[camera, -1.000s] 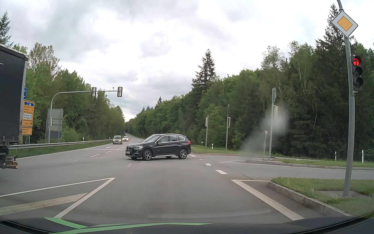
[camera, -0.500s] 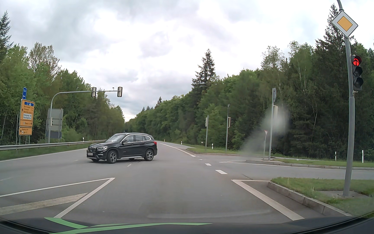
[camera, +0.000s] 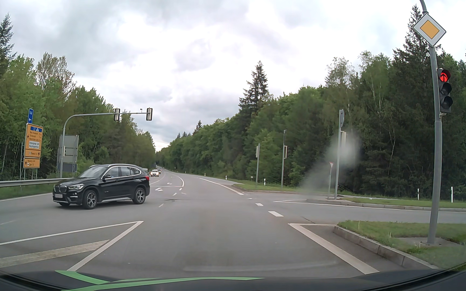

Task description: Follow the waypoints while adhering to traffic rules and regulations

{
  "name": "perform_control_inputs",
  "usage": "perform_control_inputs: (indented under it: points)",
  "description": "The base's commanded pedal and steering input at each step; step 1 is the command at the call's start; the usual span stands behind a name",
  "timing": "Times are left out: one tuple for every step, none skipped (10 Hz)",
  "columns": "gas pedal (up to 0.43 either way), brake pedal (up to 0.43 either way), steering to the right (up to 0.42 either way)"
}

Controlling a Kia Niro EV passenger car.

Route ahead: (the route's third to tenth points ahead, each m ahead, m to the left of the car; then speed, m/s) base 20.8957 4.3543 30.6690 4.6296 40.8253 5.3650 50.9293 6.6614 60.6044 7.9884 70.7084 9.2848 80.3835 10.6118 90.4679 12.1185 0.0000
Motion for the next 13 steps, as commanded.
perform_control_inputs:
  points:
    - [0.0, 0.28, -0.01]
    - [0.0, 0.28, -0.011]
    - [0.0, 0.28, -0.011]
    - [0.0, 0.28, -0.01]
    - [0.0, 0.28, -0.011]
    - [0.0, 0.28, -0.01]
    - [0.0, 0.28, -0.011]
    - [0.0, 0.28, -0.01]
    - [0.0, 0.28, -0.011]
    - [0.0, 0.28, -0.01]
    - [0.0, 0.28, -0.01]
    - [0.0, 0.28, -0.01]
    - [0.0, 0.28, -0.011]
